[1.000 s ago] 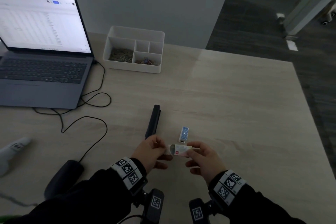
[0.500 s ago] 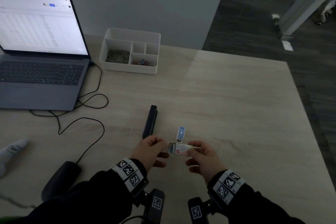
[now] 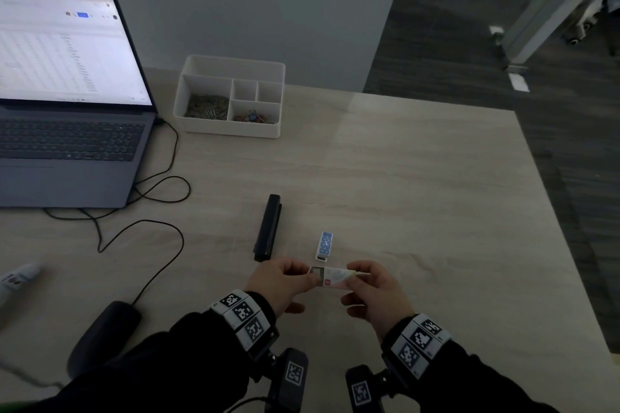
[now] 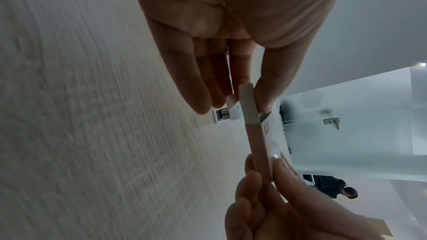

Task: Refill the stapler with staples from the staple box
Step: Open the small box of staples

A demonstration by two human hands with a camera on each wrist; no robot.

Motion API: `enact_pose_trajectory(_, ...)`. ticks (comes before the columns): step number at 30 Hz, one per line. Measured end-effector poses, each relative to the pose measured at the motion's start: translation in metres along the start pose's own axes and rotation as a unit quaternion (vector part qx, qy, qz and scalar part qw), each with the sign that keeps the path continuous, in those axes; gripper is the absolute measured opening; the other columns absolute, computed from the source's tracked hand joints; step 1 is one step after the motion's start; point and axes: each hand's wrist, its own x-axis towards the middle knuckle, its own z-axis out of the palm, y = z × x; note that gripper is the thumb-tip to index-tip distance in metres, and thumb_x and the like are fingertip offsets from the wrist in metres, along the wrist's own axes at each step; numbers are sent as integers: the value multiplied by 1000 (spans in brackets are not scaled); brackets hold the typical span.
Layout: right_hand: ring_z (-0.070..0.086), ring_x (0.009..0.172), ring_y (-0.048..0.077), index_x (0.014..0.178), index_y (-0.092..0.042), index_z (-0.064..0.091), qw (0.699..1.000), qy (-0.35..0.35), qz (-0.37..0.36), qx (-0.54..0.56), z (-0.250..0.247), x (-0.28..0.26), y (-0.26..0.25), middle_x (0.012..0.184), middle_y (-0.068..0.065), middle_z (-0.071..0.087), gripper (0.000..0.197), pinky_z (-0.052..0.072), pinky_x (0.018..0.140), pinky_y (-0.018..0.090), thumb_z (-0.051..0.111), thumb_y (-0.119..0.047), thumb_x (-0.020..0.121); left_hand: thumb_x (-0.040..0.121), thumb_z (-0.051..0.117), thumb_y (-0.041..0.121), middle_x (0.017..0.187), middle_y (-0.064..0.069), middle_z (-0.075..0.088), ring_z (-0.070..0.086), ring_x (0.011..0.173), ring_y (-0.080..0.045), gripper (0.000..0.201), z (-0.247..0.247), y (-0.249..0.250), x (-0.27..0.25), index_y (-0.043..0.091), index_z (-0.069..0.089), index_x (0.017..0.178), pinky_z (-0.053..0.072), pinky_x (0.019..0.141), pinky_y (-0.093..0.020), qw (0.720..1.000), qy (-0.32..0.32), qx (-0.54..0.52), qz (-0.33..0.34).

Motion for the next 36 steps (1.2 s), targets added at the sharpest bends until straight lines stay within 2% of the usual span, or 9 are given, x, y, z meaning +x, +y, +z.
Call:
enact_pose_trajectory(5, 64, 61, 19, 103, -12, 62, 1000, 6, -1, 2, -3, -2, 2, 89, 11, 71, 15, 52, 55, 32, 58, -4, 92, 79, 77, 18, 93, -11, 69, 66, 84, -17, 16, 3, -2, 2, 11, 73, 93, 63, 67, -43, 1000, 2, -18, -13)
enact_pose_trajectory(9, 63, 61, 20, 103, -11, 62, 1000, 7, -6, 0, -3, -2, 2, 88, 11, 70, 15, 51, 55, 32, 57, -3, 92, 68, 85, 28, 90, -5, 70, 66, 83, -16, 29, 7, -4, 0, 13, 72, 89, 62, 60, -33, 1000, 21, -6, -6)
enact_pose_trajectory(14, 63, 62, 19, 103, -11, 62, 1000, 4, -7, -5, -5, -3, 2, 88, 11, 70, 16, 52, 55, 32, 58, -2, 91, 72, 83, 20, 85, -8, 67, 64, 79, -17, 23, 8, -6, 5, 8, 71, 88, 63, 65, -40, 1000, 8, -10, -20)
enact_pose_trajectory(19, 63, 62, 20, 103, -12, 61, 1000, 9, 5, 0, -12, 1, 8, 91, 12, 69, 15, 51, 55, 33, 55, -3, 93, 77, 79, 13, 86, -11, 68, 67, 83, -20, 15, 8, -8, 7, 7, 69, 86, 61, 65, -38, 997, -20, -66, -46)
enact_pose_trajectory(23, 62, 60, 19, 105, -13, 61, 999, 33, 20, -16, -24, 9, 12, 92, 11, 68, 17, 49, 53, 30, 54, -3, 93, 78, 76, 5, 86, -13, 69, 68, 79, -21, 17, 4, -12, 9, 7, 65, 91, 59, 58, -35, 991, -26, -110, -76)
enact_pose_trajectory(26, 60, 60, 18, 100, -17, 62, 992, 79, 9, -93, -42, 21, 17, 93, 12, 69, 16, 48, 50, 28, 56, -5, 92, 78, 76, 7, 89, -15, 71, 70, 77, -23, 19, -1, -18, 13, 9, 63, 91, 57, 58, -35, 989, -20, -120, -84)
enact_pose_trajectory(29, 60, 67, 17, 97, -24, 64, 966, 117, -22, -228, -60, 32, 17, 91, 6, 70, 15, 51, 63, 31, 60, -11, 89, 79, 77, 10, 89, -13, 73, 71, 74, -21, 20, -4, -20, 15, 10, 63, 94, 57, 59, -35, 989, -17, -122, -83)
enact_pose_trajectory(32, 62, 83, 19, 97, -29, 64, 931, 111, -53, -343, -69, 39, 13, 93, 0, 66, 16, 52, 77, 33, 60, -17, 87, 81, 76, 10, 86, -10, 72, 70, 71, -19, 17, -5, -19, 14, 11, 65, 94, 58, 57, -33, 987, -25, -134, -80)
enact_pose_trajectory(36, 62, 93, 23, 91, -27, 66, 903, 114, -72, -409, -72, 44, 11, 103, 2, 55, 16, 49, 93, 33, 64, -14, 82, 81, 77, 11, 83, -8, 72, 70, 71, -18, 20, -9, -19, 14, 10, 68, 99, 57, 58, -33, 987, -32, -138, -75)
